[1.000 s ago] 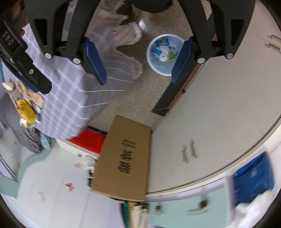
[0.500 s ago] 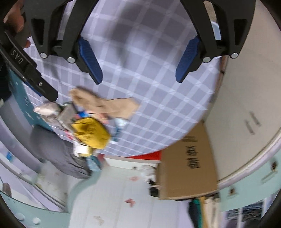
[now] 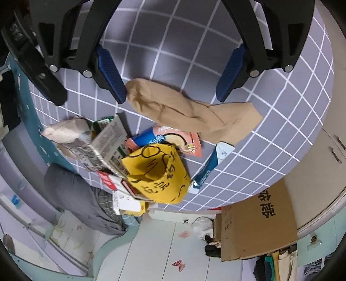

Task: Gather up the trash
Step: 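Grasp the tan stocking cloth with the left tool while the right tool grasps a small item, then carry both items over the wastebasket and open both tools to drop them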

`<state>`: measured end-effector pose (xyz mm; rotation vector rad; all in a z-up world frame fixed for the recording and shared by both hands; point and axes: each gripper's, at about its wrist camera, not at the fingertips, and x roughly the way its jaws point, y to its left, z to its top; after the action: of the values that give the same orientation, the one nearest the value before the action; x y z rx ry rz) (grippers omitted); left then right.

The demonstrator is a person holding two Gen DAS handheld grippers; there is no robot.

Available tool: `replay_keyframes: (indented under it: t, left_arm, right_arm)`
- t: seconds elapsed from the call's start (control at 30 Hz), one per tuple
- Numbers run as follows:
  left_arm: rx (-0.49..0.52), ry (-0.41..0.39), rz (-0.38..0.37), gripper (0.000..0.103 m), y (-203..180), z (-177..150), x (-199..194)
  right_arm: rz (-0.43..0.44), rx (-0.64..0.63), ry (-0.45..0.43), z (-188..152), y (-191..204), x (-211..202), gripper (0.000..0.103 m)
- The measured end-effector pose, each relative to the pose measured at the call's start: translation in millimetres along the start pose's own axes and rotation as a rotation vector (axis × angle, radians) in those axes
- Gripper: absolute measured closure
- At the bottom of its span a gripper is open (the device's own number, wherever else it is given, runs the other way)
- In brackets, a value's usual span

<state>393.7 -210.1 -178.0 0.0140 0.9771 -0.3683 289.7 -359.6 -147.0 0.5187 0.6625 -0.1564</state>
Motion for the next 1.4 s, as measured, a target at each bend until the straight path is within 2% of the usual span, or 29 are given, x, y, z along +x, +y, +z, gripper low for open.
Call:
replay_keyframes:
  t: [0.07, 0.17, 0.2, 0.23, 0.27, 0.33, 0.43, 0.57, 0.7, 0.77, 0.9, 0.93, 1.07, 1.4]
  left_arm:
    - [-0.005, -0.009, 0.018, 0.03, -0.5, 0.9, 1.0]
    - [0.002, -0.017, 0.016, 0.066, 3.4, 1.5, -0.3]
    - [-0.002, -0.017, 0.01, 0.087, 7.3, 2.7, -0.7]
    - [-0.027, -0.011, -0.006, 0.097, 15.0, 2.3, -0.9]
    - [-0.058, -0.008, -0.022, 0.1, 22.5, 2.0, -1.7]
    - [-0.14, -0.029, -0.034, 0.101, 41.9, -1.6, -8.1]
    - [-0.192, -0.081, -0.01, 0.101, 63.5, -6.3, -21.5]
    - [-0.199, -0.142, 0.039, 0.101, 80.5, -6.2, -39.0]
    - [-0.197, -0.177, 0.055, 0.101, 91.5, -2.8, -52.0]
    - [-0.19, -0.182, 0.056, 0.101, 96.7, -2.3, -57.2]
    - [-0.19, -0.188, 0.054, 0.101, 102.5, -2.6, -61.9]
    - [-0.191, -0.189, 0.053, 0.101, 104.3, -3.4, -63.9]
    - [-0.193, -0.201, 0.041, 0.101, 107.5, -6.4, -72.2]
    - [-0.199, -0.265, 0.009, 0.101, 119.5, -18.4, -118.0]
  right_arm:
    - [0.017, 0.009, 0.006, 1.3, -0.6, 2.0, 0.029]
    - [0.059, 0.009, 0.019, 3.6, 5.0, 6.5, 0.029]
    - [0.086, 0.013, 0.027, 4.8, 7.8, 9.2, 0.029]
    - [0.11, 0.02, 0.037, 5.5, 10.4, 12.6, 0.029]
    - [0.119, 0.022, 0.044, 7.4, 13.0, 16.3, 0.029]
    - [0.149, 0.014, 0.047, 8.3, 21.0, 23.3, 0.029]
    - [0.179, 0.02, 0.062, 9.8, 32.5, 34.1, 0.039]
    - [0.179, 0.034, 0.057, 17.2, 43.9, 50.0, 0.051]
    - [0.176, 0.063, 0.028, 26.3, 44.2, 56.5, 0.052]
    - [0.183, 0.074, 0.017, 29.6, 43.5, 59.0, 0.055]
    - [0.16, 0.054, -0.014, 33.3, 45.3, 60.8, 0.091]
    - [0.16, 0.052, -0.021, 33.4, 44.1, 59.1, 0.094]
    - [0.16, 0.043, -0.07, 31.0, 42.2, 39.3, 0.099]
    - [0.231, 0.0, -0.127, 14.0, 62.8, -22.2, 0.1]
